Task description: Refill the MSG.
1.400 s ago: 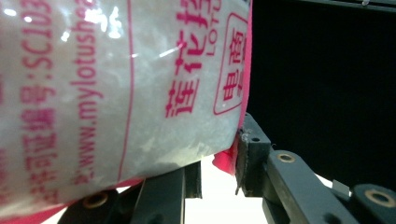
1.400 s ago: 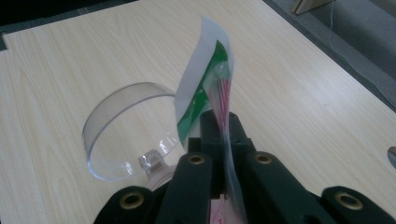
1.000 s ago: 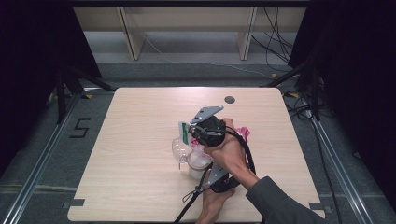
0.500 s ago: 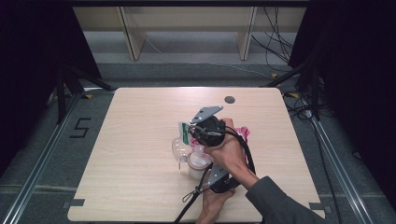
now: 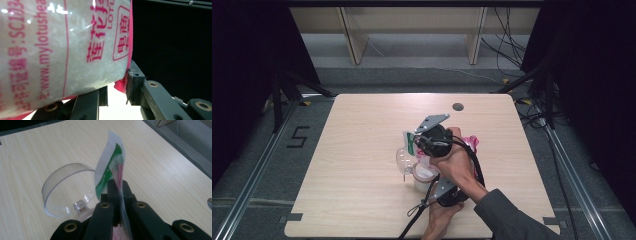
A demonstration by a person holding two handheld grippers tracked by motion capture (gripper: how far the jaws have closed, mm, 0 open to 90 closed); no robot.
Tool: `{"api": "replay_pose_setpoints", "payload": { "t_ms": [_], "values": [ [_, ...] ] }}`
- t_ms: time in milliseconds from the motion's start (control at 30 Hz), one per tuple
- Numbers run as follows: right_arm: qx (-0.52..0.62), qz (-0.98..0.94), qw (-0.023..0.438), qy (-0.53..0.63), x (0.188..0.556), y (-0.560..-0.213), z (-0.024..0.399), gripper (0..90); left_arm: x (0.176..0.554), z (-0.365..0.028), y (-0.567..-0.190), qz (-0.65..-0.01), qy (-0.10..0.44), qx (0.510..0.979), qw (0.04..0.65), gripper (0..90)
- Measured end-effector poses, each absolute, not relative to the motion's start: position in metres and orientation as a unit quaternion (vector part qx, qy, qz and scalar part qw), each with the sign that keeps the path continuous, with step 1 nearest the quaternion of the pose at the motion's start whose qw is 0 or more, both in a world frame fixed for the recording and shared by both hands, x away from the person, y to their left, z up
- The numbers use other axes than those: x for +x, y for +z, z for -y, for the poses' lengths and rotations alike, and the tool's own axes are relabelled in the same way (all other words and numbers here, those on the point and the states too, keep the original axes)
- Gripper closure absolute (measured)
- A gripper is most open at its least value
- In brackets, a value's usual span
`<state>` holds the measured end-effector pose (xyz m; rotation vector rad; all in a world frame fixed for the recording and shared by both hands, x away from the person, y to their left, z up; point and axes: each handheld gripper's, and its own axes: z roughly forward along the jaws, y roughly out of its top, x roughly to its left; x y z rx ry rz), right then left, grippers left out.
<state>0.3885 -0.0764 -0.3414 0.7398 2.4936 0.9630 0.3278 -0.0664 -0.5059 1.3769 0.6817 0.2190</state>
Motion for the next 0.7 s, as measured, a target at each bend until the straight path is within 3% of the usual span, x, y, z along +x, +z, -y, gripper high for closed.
{"api": "replay_pose_setpoints", "payload": {
  "t_ms": [467,600,633,667,700],
  "values": [
    [0.252,-0.885,0.182,0.347,0.3899,-0.3419,0.0747,90.0,0.3288,0.0648,-0.5052,-0.301,0.114,0.636,0.702,74.6],
    [0.252,-0.888,0.175,0.341,0.3899,-0.3424,0.0739,90.0,0.3259,0.0661,-0.5035,-0.326,0.106,0.625,0.701,74.6],
    [0.252,-0.888,0.175,0.341,0.3899,-0.3424,0.0739,90.0,0.3271,0.063,-0.5041,-0.316,0.117,0.644,0.687,74.6],
    [0.252,-0.887,0.178,0.343,0.3901,-0.3428,0.0737,90.0,0.3265,0.066,-0.5033,-0.327,0.108,0.624,0.701,74.6],
    [0.253,-0.886,0.179,0.345,0.3904,-0.3418,0.0742,90.0,0.3292,0.0629,-0.5049,-0.307,0.115,0.64,0.695,74.7]
  ]
}}
